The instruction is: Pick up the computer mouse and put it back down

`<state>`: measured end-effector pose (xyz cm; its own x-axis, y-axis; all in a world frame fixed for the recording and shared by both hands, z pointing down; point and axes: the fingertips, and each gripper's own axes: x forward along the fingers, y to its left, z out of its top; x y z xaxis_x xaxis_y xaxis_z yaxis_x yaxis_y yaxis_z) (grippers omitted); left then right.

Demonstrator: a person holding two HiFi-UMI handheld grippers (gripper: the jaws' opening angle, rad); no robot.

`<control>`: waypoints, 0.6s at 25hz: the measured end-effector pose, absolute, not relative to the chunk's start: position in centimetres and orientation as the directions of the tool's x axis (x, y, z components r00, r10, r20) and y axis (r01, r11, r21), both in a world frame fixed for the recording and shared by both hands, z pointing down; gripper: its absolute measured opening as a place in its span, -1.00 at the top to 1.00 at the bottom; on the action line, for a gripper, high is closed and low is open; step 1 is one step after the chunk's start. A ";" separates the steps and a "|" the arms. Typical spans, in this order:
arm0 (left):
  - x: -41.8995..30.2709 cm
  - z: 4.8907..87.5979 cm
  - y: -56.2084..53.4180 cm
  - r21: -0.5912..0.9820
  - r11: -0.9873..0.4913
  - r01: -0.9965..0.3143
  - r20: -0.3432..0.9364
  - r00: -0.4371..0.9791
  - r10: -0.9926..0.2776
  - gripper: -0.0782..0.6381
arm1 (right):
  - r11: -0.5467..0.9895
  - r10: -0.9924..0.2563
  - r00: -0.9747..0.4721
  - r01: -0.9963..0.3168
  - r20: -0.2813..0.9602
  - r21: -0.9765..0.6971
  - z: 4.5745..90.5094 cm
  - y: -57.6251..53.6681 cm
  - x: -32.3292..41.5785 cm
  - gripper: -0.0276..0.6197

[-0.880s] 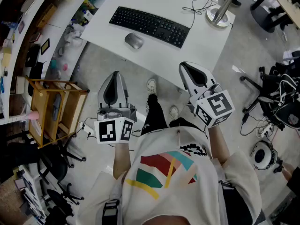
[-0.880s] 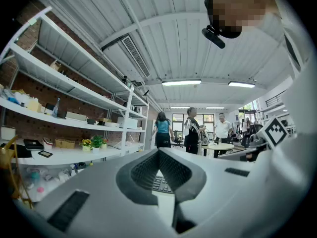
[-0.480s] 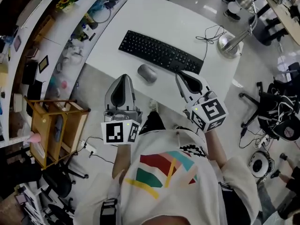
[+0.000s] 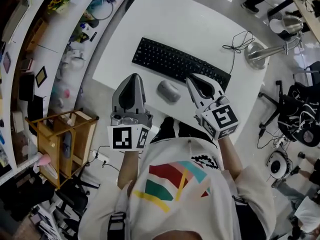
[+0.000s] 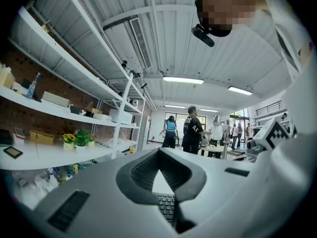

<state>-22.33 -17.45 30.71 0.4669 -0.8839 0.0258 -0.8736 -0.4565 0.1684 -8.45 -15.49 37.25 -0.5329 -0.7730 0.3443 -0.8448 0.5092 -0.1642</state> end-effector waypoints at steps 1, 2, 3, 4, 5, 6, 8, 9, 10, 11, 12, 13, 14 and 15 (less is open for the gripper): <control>-22.3 31.1 -17.6 0.174 -0.452 -0.875 0.034 0.464 -0.885 0.66 | 0.510 -0.774 -0.530 -0.846 0.347 -0.156 37.5 -15.7 -8.3 0.87; -22.3 31.4 -17.8 0.179 -0.449 -0.875 0.040 0.463 -0.886 0.66 | 0.515 -0.773 -0.531 -0.845 0.348 -0.146 37.7 -15.9 -8.4 0.87; -22.6 31.7 -18.0 0.185 -0.446 -0.876 0.045 0.461 -0.886 0.66 | 0.526 -0.766 -0.537 -0.840 0.354 -0.135 38.0 -16.1 -8.9 0.87; -23.2 32.1 -18.2 0.192 -0.440 -0.877 0.050 0.456 -0.888 0.66 | 0.543 -0.750 -0.549 -0.829 0.369 -0.130 38.4 -16.2 -9.8 0.86; -23.9 32.6 -18.5 0.202 -0.430 -0.880 0.057 0.449 -0.892 0.66 | 0.565 -0.725 -0.567 -0.814 0.392 -0.132 39.0 -16.4 -10.9 0.75; -24.6 33.0 -18.8 0.215 -0.417 -0.883 0.063 0.438 -0.897 0.66 | 0.590 -0.693 -0.588 -0.795 0.417 -0.139 39.8 -16.5 -12.2 0.30; -25.7 33.7 -19.2 0.237 -0.392 -0.889 0.074 0.419 -0.905 0.66 | 0.630 -0.636 -0.613 -0.763 0.469 -0.145 41.5 -16.5 -14.2 0.05; -25.9 34.0 -19.3 0.245 -0.385 -0.890 0.077 0.414 -0.907 0.66 | 0.644 -0.609 -0.614 -0.752 0.501 -0.140 42.6 -16.3 -14.9 -0.06; -26.0 34.2 -19.3 0.251 -0.381 -0.890 0.078 0.412 -0.908 0.66 | 0.656 -0.581 -0.609 -0.743 0.540 -0.133 44.1 -16.0 -15.4 -0.15; -26.1 34.4 -19.3 0.255 -0.380 -0.889 0.080 0.411 -0.908 0.66 | 0.666 -0.550 -0.600 -0.735 0.581 -0.128 45.7 -15.6 -15.9 -0.19; -26.2 34.6 -19.3 0.258 -0.379 -0.889 0.082 0.411 -0.908 0.66 | 0.674 -0.518 -0.587 -0.728 0.622 -0.126 47.4 -15.1 -16.4 -0.19; -26.3 34.9 -19.3 0.262 -0.379 -0.888 0.084 0.412 -0.907 0.66 | 0.679 -0.487 -0.571 -0.724 0.661 -0.125 49.1 -14.7 -16.7 -0.19; -26.5 35.2 -19.3 0.266 -0.377 -0.887 0.087 0.412 -0.907 0.66 | 0.682 -0.458 -0.551 -0.721 0.697 -0.122 50.6 -14.3 -17.1 -0.19; -26.7 35.6 -19.3 0.271 -0.375 -0.887 0.091 0.411 -0.907 0.66 | 0.684 -0.432 -0.530 -0.720 0.730 -0.118 52.0 -14.1 -17.3 -0.19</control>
